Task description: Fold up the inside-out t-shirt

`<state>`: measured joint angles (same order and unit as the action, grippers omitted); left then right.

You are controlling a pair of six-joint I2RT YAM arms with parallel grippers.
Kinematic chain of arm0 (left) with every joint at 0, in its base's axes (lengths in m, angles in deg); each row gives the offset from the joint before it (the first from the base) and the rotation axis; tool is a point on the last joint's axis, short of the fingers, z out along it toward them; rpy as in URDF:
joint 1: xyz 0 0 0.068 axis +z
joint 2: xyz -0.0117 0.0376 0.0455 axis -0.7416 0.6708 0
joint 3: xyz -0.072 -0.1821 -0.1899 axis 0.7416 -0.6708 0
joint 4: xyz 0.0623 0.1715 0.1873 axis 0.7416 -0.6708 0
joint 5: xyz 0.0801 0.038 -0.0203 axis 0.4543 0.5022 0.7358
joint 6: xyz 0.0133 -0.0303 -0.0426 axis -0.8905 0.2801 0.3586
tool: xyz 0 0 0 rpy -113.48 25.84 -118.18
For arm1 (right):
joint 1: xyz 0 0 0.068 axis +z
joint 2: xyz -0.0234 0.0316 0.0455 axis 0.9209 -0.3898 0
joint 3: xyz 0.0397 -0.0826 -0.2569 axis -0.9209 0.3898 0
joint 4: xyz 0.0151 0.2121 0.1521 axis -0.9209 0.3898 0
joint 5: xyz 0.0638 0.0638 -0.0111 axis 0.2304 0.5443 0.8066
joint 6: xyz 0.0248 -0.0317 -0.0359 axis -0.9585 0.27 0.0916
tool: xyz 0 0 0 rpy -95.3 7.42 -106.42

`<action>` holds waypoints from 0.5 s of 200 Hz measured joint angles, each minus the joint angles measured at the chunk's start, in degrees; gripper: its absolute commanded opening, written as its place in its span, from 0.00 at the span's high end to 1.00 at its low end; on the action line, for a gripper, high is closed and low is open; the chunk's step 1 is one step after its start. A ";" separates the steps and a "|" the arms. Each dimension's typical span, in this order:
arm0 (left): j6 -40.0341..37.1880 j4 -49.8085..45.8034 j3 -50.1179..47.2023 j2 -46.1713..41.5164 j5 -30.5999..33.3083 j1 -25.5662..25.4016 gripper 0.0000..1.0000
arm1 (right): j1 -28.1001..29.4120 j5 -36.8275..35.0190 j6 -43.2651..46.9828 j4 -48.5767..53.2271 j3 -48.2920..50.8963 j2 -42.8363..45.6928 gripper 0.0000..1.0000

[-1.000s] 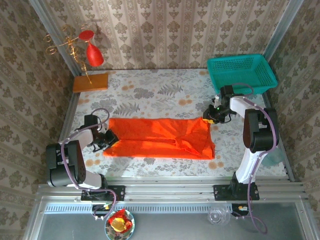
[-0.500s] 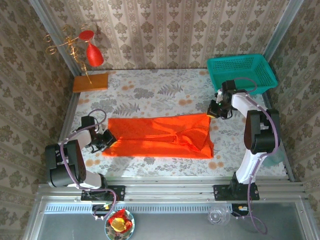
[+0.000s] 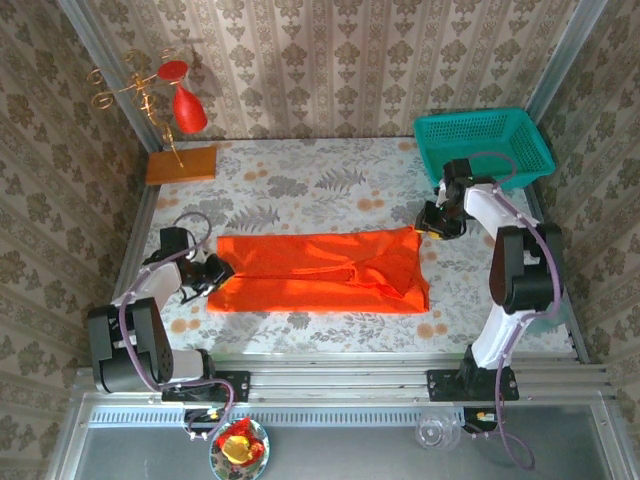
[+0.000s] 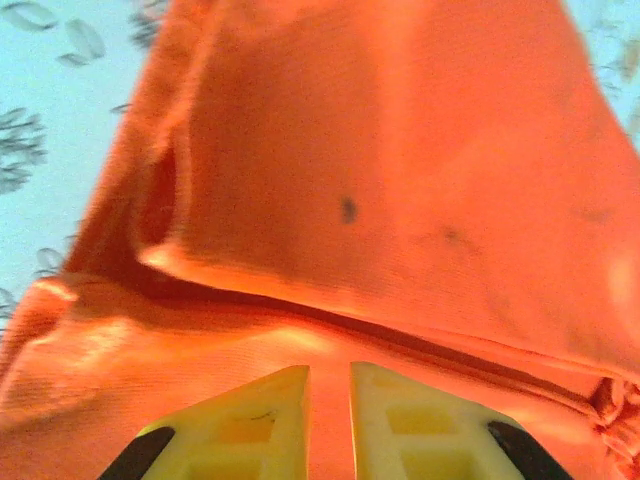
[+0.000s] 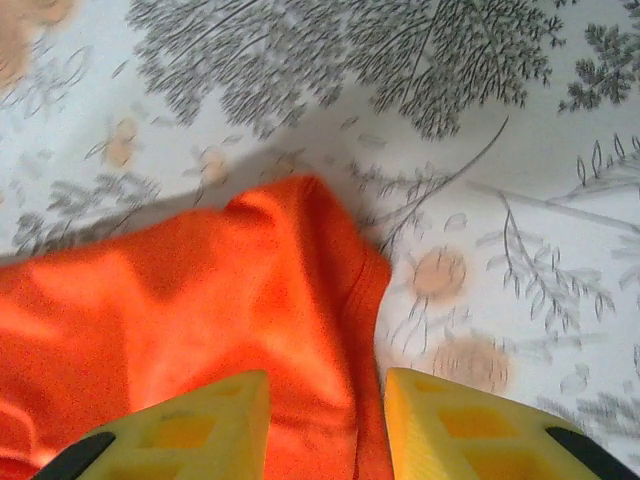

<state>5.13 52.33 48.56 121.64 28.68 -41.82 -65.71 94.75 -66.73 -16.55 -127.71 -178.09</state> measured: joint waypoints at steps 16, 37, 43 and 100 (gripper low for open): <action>0.07 -0.35 1.73 -0.52 0.00 -1.38 0.81 | 2.80 -0.13 -0.61 0.81 1.99 5.16 0.81; 0.07 -0.44 3.56 -0.39 0.02 -2.73 0.82 | 8.22 0.72 -1.99 0.98 4.15 9.68 0.88; 0.07 -0.42 4.00 -0.22 0.00 -2.95 0.82 | 9.84 1.29 -2.58 0.94 4.70 10.19 0.88; -0.22 0.76 5.75 7.54 -0.20 -3.39 0.82 | 18.38 6.60 -6.43 -2.82 14.45 7.69 0.93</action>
<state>4.91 53.10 54.30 129.18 28.48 -45.21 -47.33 101.35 -73.15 -19.37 -113.26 -170.40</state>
